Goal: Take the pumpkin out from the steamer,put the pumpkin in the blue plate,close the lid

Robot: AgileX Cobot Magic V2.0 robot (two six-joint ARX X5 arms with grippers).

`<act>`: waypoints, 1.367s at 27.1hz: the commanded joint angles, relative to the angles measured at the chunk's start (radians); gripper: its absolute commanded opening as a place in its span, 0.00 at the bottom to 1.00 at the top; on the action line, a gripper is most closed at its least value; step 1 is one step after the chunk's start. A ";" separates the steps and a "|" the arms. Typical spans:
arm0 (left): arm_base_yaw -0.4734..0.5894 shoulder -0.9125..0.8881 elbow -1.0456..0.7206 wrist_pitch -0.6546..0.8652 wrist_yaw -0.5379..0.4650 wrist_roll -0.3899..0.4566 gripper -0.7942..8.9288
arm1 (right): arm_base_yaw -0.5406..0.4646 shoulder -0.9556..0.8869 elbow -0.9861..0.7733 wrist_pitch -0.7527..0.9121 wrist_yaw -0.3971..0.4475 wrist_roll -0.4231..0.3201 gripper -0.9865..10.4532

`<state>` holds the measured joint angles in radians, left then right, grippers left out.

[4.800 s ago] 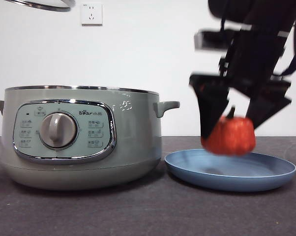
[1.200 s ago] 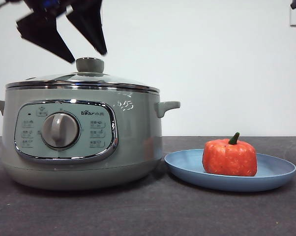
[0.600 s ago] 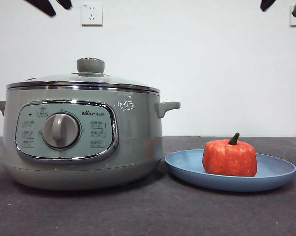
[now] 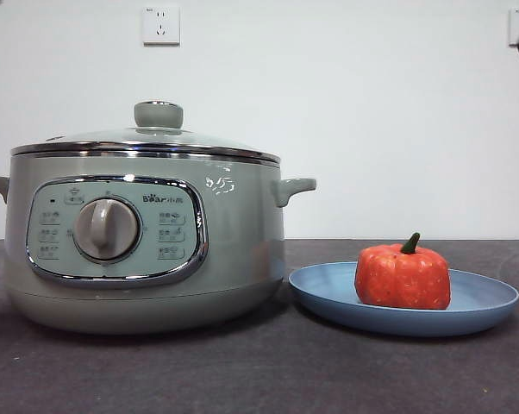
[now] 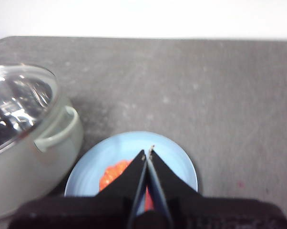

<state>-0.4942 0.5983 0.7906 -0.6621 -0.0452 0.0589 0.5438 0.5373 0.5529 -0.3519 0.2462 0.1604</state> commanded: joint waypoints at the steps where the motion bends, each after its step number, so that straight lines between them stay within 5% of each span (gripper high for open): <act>1: -0.004 -0.027 -0.005 -0.027 -0.005 -0.011 0.08 | 0.001 -0.002 -0.002 0.022 0.037 0.090 0.07; 20: 0.009 -0.060 -0.006 -0.068 -0.008 -0.010 0.08 | 0.001 -0.001 -0.002 0.018 0.075 0.095 0.07; 27: 0.190 -0.273 -0.068 -0.042 0.149 -0.010 0.08 | 0.001 -0.001 -0.002 0.014 0.075 0.095 0.07; 37: 0.439 -0.497 -0.439 0.325 0.150 0.002 0.08 | 0.001 -0.001 -0.002 0.014 0.075 0.095 0.07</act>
<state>-0.0669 0.1116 0.3912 -0.3584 0.1001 0.0593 0.5434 0.5373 0.5533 -0.3435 0.3176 0.2474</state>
